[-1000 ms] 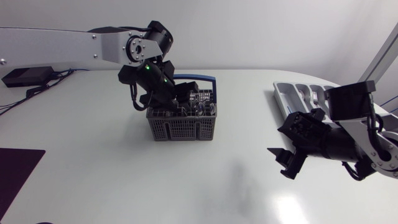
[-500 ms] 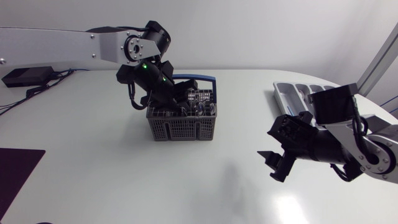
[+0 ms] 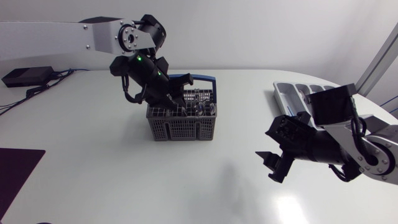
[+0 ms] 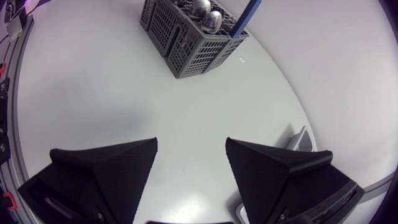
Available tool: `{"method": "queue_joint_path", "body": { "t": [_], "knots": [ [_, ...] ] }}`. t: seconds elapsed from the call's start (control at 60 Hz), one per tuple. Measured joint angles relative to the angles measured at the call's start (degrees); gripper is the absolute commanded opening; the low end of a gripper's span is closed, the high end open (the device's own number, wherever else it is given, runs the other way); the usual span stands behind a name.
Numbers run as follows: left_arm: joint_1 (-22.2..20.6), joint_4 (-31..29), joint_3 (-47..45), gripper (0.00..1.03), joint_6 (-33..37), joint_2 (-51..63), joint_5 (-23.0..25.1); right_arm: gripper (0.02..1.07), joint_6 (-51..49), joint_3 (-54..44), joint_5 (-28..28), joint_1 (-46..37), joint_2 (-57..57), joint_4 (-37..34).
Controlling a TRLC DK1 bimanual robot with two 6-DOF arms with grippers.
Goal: Unload the cutlery basket into the drawer organizer.
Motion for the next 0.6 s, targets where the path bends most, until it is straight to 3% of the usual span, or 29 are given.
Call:
{"method": "queue_joint_path", "body": {
  "t": [0.6],
  "knots": [
    [0.0,-5.8,6.1,0.41,0.0,3.5,0.0,0.82,0.2,-0.4,0.2,0.7,0.0,0.0]
  ]
}}
